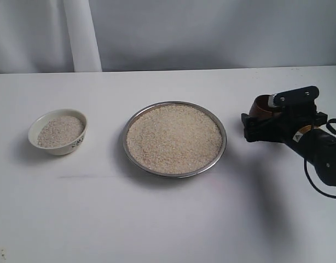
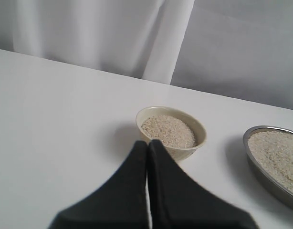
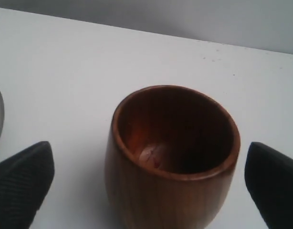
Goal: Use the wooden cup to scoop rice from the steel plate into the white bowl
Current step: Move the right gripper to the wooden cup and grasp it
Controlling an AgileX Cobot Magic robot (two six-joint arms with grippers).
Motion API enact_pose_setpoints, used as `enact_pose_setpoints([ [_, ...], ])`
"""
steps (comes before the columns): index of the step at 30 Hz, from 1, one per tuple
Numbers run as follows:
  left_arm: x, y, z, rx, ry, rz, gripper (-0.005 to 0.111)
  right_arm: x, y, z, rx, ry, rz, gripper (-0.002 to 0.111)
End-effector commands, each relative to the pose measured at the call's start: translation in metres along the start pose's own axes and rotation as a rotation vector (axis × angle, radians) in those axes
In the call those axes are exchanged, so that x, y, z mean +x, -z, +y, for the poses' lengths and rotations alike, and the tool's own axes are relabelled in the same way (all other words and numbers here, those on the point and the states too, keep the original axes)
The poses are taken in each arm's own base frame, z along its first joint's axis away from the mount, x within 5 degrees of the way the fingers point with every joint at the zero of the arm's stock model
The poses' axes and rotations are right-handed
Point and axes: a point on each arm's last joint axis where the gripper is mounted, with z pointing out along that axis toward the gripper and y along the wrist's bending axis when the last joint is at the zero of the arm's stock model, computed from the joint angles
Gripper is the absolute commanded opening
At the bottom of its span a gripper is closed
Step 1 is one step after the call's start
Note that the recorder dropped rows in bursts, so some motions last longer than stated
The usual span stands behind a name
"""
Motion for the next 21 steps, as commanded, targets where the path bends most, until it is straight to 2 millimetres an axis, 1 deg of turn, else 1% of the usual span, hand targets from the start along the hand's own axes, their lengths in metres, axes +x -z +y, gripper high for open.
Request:
enact_pose_setpoints([
  [1,-0.001,0.000,-0.001,0.010,0.006,-0.008,0.000,0.003,-0.015,0.000,-0.002,0.012,-0.002,0.105],
  [9,-0.001,0.000,-0.001,0.010,0.006,-0.008,0.000,0.005,-0.036,-0.002,0.006,0.007,-0.017,0.105],
  [12,-0.001,0.000,-0.001,0.010,0.006,-0.008,0.000,0.012,-0.045,-0.001,0.005,0.007,-0.009,0.105],
  [15,-0.001,0.000,-0.001,0.010,0.006,-0.008,0.000,0.016,-0.049,-0.001,0.005,0.009,-0.005,0.105],
  [21,-0.001,0.000,-0.001,0.010,0.006,-0.008,0.000,0.013,-0.049,-0.002,0.016,0.009,-0.048,0.105],
])
